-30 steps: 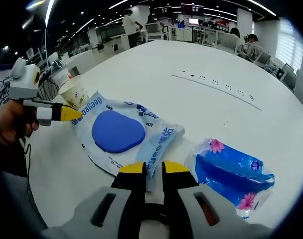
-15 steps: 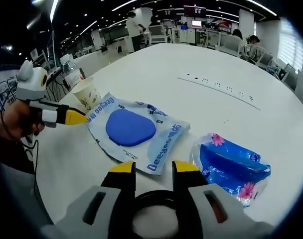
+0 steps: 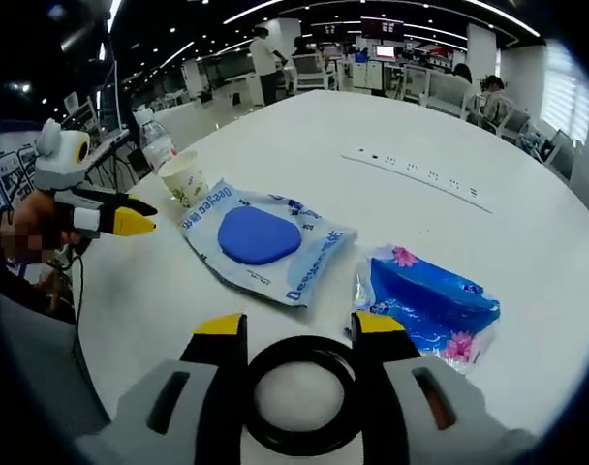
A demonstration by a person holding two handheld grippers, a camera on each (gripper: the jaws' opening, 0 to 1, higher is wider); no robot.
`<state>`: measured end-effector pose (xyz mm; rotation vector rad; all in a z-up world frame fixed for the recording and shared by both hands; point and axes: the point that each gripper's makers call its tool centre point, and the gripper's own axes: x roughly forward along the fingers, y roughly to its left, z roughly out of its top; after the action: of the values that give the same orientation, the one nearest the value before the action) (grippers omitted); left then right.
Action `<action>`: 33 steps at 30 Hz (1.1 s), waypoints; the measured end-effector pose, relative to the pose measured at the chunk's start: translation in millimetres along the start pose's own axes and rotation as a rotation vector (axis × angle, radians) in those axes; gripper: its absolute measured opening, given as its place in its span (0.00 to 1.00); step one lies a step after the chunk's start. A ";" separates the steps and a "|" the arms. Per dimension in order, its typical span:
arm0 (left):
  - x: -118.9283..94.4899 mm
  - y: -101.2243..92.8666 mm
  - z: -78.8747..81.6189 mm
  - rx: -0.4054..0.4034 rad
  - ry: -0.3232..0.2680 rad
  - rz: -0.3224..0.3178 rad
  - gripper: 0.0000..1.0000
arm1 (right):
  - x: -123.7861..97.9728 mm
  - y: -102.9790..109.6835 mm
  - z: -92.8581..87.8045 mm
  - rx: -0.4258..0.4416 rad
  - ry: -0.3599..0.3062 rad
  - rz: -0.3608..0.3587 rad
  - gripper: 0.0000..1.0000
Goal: Arrange the tabletop items into an orderly group along one side of the table until the central work area is clear of visible clutter.
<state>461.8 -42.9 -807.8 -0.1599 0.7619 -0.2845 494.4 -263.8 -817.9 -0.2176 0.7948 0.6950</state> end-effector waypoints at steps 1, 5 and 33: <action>-4.8 0.2 -1.4 0.020 0.001 0.001 0.34 | -2.4 -1.7 -1.4 0.005 -0.001 -0.005 0.43; -19.8 -1.0 -6.1 0.063 -0.006 0.002 0.34 | -11.5 -6.7 -10.8 0.020 0.001 -0.019 0.43; -129.1 -26.8 -22.8 0.207 -0.084 -0.015 0.36 | -13.3 -19.1 -63.6 0.001 0.138 -0.097 0.24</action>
<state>351.8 -29.1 -732.8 0.0177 0.6438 -0.3665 463.3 -312.0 -853.7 -0.3033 0.9106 0.5928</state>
